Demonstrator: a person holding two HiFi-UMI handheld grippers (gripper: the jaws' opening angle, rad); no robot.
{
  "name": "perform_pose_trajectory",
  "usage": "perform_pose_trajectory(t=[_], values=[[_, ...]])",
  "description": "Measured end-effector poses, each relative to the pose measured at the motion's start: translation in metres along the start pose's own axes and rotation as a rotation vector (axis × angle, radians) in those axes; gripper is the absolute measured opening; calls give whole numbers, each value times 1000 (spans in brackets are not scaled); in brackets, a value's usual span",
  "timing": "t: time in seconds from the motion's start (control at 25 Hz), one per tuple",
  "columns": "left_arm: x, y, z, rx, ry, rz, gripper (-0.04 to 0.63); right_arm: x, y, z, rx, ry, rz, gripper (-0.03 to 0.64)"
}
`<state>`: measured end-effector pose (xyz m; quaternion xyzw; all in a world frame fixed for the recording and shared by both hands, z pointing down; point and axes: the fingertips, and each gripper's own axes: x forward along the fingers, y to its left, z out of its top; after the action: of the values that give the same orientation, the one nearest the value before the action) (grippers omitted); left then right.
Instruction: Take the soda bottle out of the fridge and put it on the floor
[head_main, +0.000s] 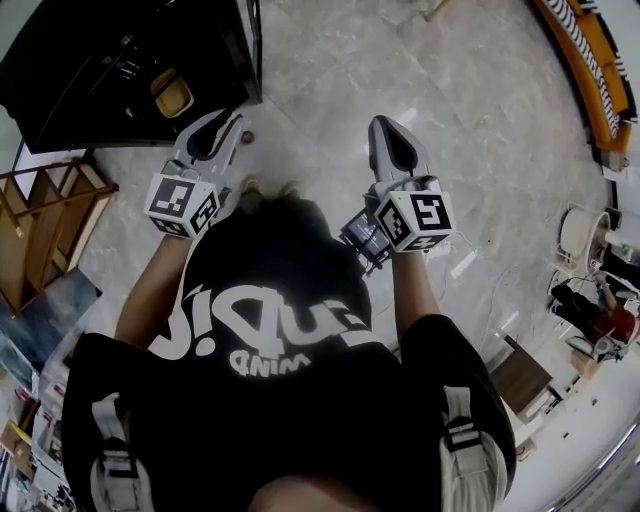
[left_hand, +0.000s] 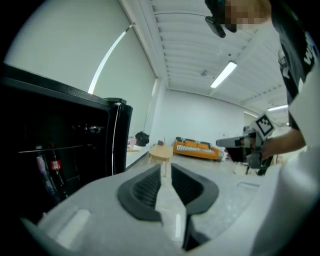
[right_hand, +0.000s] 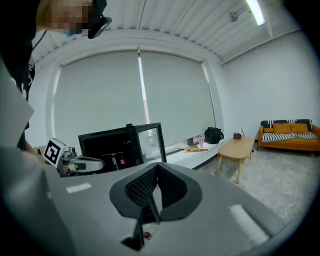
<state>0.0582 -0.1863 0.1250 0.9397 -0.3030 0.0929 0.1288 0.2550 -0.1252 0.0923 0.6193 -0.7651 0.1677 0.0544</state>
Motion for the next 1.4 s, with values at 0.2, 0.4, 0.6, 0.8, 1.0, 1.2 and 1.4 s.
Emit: perform_pose_trajectory(t=[0.2,0.4,0.6,0.8,1.0,1.2,1.4], values=[[-9,-1,8,-13,-17,20,3,-15,0,-6,21,5,-25,0],[-19,1,15,-25,-33,43,2,-21,3,-2,31,-12,-41,0],[-27,7,27,-18,-62,66,2,-27,6,0,35,-33,-54,0],[-33,17,34,-10,-77,80,2,-29,11,-1,40,-46,-65,0],[-34,18,37,-7,-78,80,2,-32,16,-2,45,-53,-63,0],[-36,15,37,-18,-75,86,2,-37,17,-5,54,-49,-62,0],[-39,9,40,-13,-78,86,2,-45,22,-10,61,-40,-58,0]])
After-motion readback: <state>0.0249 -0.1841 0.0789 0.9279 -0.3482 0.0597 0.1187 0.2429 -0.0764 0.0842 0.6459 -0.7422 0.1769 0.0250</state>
